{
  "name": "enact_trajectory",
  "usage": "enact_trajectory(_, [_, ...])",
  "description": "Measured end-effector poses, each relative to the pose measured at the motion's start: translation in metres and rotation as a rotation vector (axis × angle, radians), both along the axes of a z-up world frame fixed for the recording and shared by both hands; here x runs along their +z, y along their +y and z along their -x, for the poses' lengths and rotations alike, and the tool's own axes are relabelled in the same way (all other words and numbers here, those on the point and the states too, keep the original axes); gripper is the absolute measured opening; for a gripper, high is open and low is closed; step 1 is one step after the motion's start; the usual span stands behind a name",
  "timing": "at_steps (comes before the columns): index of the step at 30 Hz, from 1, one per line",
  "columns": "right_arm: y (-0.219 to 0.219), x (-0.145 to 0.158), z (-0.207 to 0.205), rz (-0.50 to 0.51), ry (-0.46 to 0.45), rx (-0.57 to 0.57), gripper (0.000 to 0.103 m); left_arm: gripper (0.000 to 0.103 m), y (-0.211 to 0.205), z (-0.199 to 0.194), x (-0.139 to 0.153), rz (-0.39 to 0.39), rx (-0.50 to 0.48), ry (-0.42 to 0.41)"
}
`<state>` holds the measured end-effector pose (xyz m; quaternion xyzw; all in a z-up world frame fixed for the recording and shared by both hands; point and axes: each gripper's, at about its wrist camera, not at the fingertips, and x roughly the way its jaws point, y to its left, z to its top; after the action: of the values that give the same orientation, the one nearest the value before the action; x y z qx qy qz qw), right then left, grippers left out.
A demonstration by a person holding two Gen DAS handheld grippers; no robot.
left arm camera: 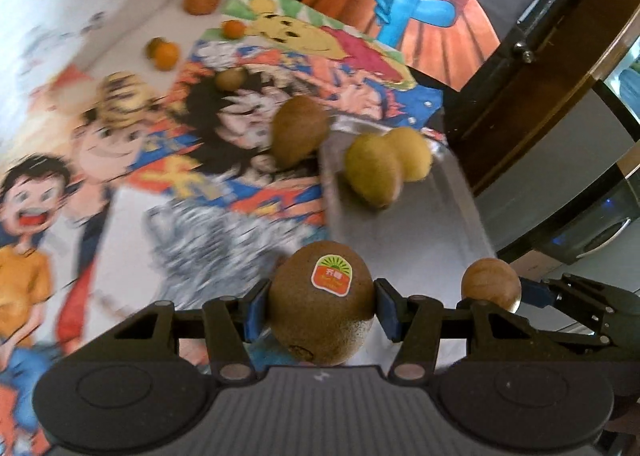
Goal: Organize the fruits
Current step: 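Carry the kiwi and brown fruit in both grippers over the metal tray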
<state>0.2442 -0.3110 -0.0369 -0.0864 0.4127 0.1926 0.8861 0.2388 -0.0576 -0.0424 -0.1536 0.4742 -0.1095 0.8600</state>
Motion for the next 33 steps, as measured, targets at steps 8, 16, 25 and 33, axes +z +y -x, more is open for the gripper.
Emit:
enact_trajectory(8, [-0.028,-0.006,-0.057,0.016,-0.004,0.079,0.048,0.059,-0.045,-0.048,-0.008,0.02,0.019,-0.006])
enact_trajectory(16, [-0.032,-0.019,-0.096,0.018,0.004,0.178,0.048,0.059,-0.072,-0.069,-0.021,0.017,0.021,-0.006])
enact_trajectory(25, [-0.031,-0.032,-0.115,0.022,0.024,0.238,0.048,0.059,-0.084,-0.074,-0.03,0.003,0.031,-0.005])
enact_trajectory(33, [-0.03,-0.041,-0.121,0.02,0.045,0.247,0.048,0.059,-0.084,-0.072,-0.036,-0.001,0.041,0.018])
